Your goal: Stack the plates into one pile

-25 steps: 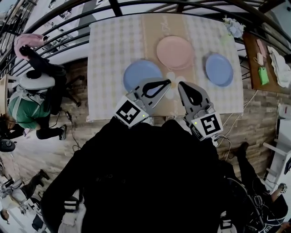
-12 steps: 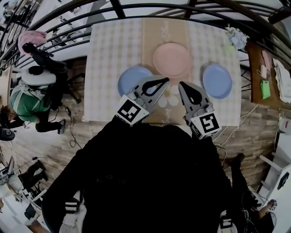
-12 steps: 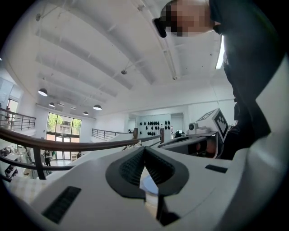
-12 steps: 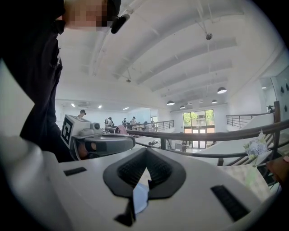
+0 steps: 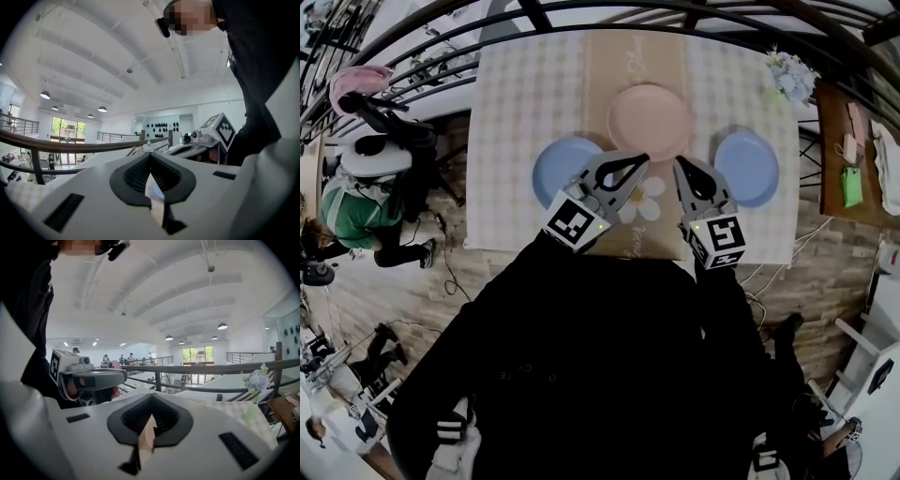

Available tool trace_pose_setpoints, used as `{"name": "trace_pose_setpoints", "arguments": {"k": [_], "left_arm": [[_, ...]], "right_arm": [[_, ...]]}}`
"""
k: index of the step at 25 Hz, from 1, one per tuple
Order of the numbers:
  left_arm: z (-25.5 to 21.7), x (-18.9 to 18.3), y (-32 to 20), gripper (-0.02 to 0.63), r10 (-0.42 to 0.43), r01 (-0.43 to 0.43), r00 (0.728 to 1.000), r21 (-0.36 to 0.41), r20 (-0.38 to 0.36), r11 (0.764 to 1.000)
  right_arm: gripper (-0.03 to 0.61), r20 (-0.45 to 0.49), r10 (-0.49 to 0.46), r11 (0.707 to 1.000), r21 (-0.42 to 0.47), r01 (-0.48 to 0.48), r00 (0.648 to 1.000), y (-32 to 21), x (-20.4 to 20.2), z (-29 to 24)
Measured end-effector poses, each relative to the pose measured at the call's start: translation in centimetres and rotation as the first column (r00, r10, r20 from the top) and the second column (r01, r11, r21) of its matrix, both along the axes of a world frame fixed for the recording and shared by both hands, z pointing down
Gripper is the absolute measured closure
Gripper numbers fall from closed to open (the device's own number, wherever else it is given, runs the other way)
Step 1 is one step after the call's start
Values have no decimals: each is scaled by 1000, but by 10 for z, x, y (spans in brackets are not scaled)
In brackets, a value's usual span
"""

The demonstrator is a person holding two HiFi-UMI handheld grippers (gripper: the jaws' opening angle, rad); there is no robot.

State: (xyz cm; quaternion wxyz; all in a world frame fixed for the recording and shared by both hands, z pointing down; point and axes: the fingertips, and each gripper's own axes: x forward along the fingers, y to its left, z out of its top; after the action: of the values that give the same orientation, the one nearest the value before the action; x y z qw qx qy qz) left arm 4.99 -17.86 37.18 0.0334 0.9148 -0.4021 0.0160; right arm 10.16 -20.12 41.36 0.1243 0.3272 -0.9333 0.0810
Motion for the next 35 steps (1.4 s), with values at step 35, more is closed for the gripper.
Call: {"name": "trace_pose_setpoints", "arguments": {"k": [35], "left_arm": [[115, 28, -108, 594, -122, 124, 992, -74, 24, 989]], "right_arm": [[474, -246, 245, 882, -345, -321, 938, -154, 51, 228]]}}
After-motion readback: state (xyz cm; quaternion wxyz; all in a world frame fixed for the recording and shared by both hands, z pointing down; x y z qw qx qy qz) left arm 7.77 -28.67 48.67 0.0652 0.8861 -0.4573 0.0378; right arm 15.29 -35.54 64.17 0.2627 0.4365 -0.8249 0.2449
